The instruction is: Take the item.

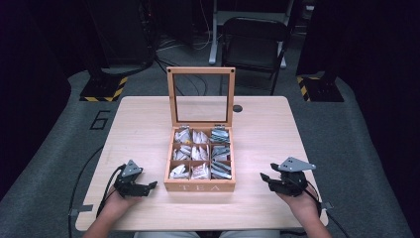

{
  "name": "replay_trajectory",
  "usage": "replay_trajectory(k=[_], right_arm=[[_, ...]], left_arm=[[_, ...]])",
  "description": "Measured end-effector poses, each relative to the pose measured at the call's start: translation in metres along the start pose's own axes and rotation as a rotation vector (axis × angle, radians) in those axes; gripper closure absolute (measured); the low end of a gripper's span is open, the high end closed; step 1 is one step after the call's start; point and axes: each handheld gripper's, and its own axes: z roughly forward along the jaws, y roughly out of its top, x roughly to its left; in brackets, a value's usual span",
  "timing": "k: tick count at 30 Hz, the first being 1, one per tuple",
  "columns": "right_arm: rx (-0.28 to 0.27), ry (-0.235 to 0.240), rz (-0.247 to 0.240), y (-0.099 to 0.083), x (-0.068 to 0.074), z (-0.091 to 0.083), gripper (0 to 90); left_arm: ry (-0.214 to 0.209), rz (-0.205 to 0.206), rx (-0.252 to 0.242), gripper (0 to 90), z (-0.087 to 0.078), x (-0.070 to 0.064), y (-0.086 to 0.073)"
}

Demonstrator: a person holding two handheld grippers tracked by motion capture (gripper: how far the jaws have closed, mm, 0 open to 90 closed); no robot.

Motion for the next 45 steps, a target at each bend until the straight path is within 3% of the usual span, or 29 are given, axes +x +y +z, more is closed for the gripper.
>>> replay_trajectory(k=[5, 10, 12, 18, 20, 23, 35, 41, 45], right_arm=[[-0.015, 0.05, -0.034, 0.017, 0.008, -0.002, 52.0], [-0.01, 0.107, -0.071, 0.03, 0.018, 0.008, 54.8], [-0.012, 0.113, -0.065, 0.032, 0.02, 0.01, 55.1], [-0.012, 0.196, -0.083, 0.045, 0.033, 0.019, 58.7], [-0.02, 0.201, -0.079, 0.047, 0.036, 0.021, 59.7], [-0.019, 0.222, -0.107, 0.054, 0.046, 0.026, 63.2], [0.002, 0.275, -0.14, 0.052, 0.058, 0.04, 70.6], [0.017, 0.313, -0.118, 0.048, 0.058, 0.047, 74.4], [0.025, 0.309, -0.12, 0.046, 0.059, 0.052, 73.1]], left_arm=[[0.0, -0.003, 0.0, 15.4, 0.0, 0.0, 0.0], [-0.001, -0.006, 0.001, 15.4, 0.0, -0.001, 0.0], [-0.002, -0.005, 0.001, 15.4, 0.0, 0.0, 0.0], [0.009, -0.005, -0.009, 15.4, 0.001, -0.001, -0.001], [0.009, -0.005, -0.009, 15.4, 0.001, -0.001, -0.001], [0.005, -0.005, -0.003, 15.4, 0.0, -0.001, 0.0], [-0.001, -0.004, -0.004, 15.4, 0.0, 0.0, 0.0], [-0.001, -0.003, -0.003, 15.5, 0.001, 0.0, 0.0], [0.0, -0.002, -0.004, 15.4, 0.001, 0.0, 0.0]])
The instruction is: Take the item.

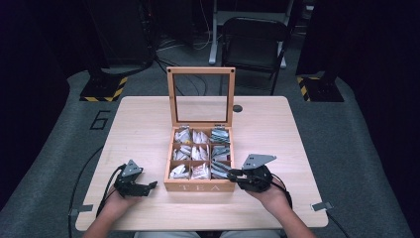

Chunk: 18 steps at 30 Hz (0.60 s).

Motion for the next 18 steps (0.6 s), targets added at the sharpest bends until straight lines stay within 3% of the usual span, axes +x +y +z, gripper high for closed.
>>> replay_trajectory(k=[9, 11, 18], right_arm=[[0.009, -0.009, 0.001, -0.002, 0.0, 0.008, 75.1], [0.01, 0.004, -0.006, -0.001, 0.002, 0.008, 77.4], [0.013, 0.005, -0.044, 0.0, 0.009, 0.011, 78.2]], left_arm=[[0.009, 0.0, -0.01, 15.4, 0.001, 0.0, 0.0], [-0.009, -0.011, 0.006, 15.4, 0.0, -0.001, 0.0], [0.005, -0.008, -0.006, 15.4, 0.001, -0.001, -0.001]])
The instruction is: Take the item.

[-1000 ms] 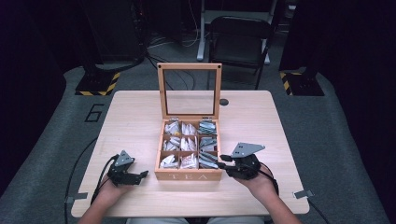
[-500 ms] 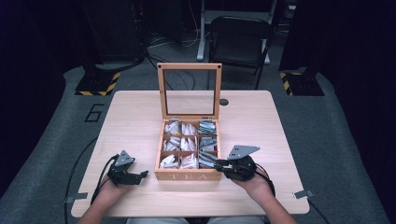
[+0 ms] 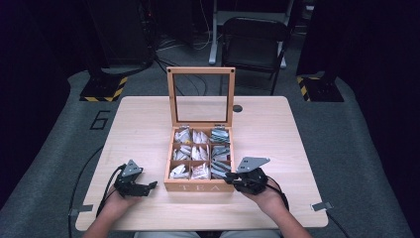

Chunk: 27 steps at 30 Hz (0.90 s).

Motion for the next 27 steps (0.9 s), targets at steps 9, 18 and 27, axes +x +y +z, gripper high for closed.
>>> replay_trajectory(k=[9, 18, 27], right_arm=[[-0.028, 0.005, 0.041, 0.0, -0.009, -0.003, 72.9], [-0.009, 0.011, 0.029, 0.002, -0.011, 0.006, 67.1], [-0.018, -0.014, 0.022, 0.003, -0.013, 0.008, 62.9]], left_arm=[[-0.01, 0.003, 0.012, 15.4, -0.001, 0.001, 0.001], [-0.009, 0.007, 0.012, 15.4, -0.001, 0.001, 0.001], [-0.009, 0.011, 0.013, 15.4, -0.001, 0.001, 0.001]])
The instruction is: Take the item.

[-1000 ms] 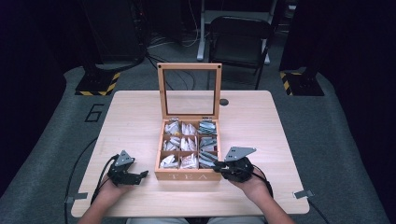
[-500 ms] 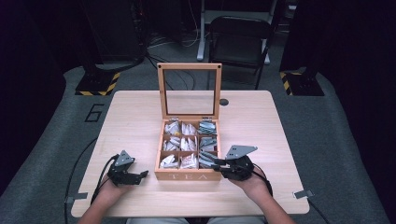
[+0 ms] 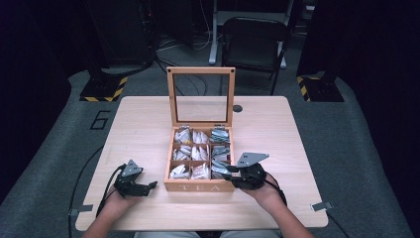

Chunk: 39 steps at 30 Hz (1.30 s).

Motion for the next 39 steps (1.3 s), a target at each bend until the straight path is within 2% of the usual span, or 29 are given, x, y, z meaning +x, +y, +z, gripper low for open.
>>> replay_trajectory(k=[6, 12, 16, 20, 29, 39], right_arm=[[-0.006, -0.005, -0.004, 0.001, -0.001, 0.001, 60.5], [0.003, 0.013, 0.001, 0.001, 0.0, 0.002, 60.8], [0.018, 0.038, 0.003, 0.001, 0.001, 0.005, 67.5], [0.035, 0.039, -0.008, 0.001, 0.002, 0.008, 70.5], [0.032, 0.05, 0.021, 0.005, -0.003, 0.018, 79.7], [0.045, 0.066, 0.039, 0.007, -0.004, 0.023, 80.2]], left_arm=[[0.0, -0.001, -0.001, 15.4, 0.0, 0.0, 0.0], [0.0, -0.001, -0.001, 15.4, 0.0, 0.0, 0.0], [0.0, -0.001, -0.001, 15.4, 0.0, 0.0, 0.0], [0.001, -0.001, -0.001, 15.4, 0.0, 0.0, 0.0], [0.009, -0.003, -0.012, 15.5, 0.001, -0.001, 0.0], [0.0, -0.001, -0.002, 15.5, 0.0, 0.0, 0.0]])
